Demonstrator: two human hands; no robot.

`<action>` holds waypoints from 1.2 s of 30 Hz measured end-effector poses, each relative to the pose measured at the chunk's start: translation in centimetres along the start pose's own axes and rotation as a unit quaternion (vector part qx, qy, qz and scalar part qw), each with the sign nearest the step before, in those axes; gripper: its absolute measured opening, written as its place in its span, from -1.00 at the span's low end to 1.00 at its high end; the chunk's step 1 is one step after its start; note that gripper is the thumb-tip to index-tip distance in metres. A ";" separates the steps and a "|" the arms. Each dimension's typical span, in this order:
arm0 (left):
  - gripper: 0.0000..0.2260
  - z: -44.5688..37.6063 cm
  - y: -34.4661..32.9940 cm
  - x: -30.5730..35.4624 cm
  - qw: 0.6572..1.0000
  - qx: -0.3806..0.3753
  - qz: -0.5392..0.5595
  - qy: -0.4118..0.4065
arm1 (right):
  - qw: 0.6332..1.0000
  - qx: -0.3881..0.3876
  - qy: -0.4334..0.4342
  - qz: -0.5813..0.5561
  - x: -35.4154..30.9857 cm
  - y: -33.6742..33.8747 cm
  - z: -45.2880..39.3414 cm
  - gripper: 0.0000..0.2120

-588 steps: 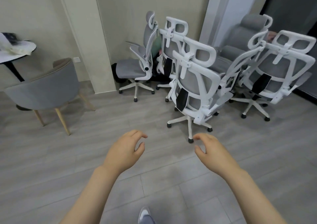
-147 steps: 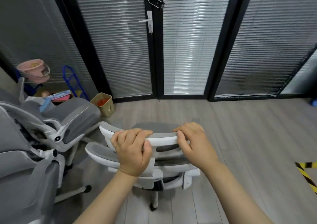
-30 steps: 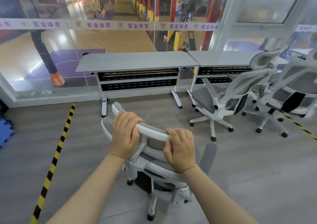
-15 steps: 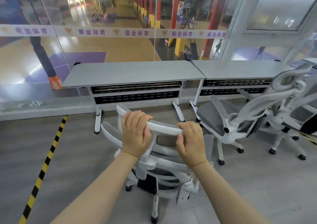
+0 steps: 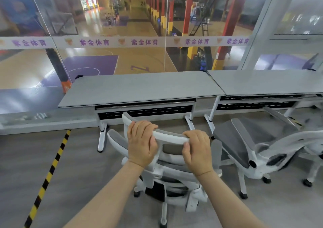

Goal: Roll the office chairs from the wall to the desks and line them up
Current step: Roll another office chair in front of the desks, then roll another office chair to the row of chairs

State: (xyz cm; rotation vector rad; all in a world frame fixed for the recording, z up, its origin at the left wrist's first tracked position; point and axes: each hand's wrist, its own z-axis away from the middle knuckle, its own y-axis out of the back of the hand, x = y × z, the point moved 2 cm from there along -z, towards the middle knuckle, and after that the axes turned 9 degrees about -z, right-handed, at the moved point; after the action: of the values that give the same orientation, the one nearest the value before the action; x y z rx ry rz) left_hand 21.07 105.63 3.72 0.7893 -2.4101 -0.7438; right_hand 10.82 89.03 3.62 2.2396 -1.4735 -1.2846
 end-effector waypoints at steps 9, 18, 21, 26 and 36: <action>-0.69 -6.5 -7.1 -1.8 0.999 0.017 -0.030 0.018 | 0.997 -0.057 0.034 -0.044 6.1 -1.8 -8.1 -0.74; -0.64 -9.1 -8.3 -2.2 0.996 -0.066 -0.015 0.060 | 0.990 -0.118 0.032 -0.067 8.4 -2.2 -12.1 -0.73; -0.60 -9.1 -7.7 -2.5 0.990 -0.120 -0.049 0.051 | 0.986 -0.153 0.002 -0.062 8.3 -1.8 -13.3 -0.77; -0.50 -8.0 -6.0 -2.6 0.971 -0.183 -0.123 0.092 | 0.978 -0.204 0.030 -0.040 6.2 -2.5 -14.4 -0.76; -0.65 3.1 5.4 -5.9 0.940 -0.175 -0.153 0.250 | 0.921 -0.342 0.119 -0.147 -4.9 -9.7 -9.4 -0.73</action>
State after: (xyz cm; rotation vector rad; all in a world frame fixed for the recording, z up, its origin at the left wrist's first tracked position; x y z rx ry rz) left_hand 21.42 114.18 3.19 1.0622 -1.6653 -0.9255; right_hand 23.46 95.03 6.81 2.0568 -0.4898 -1.2765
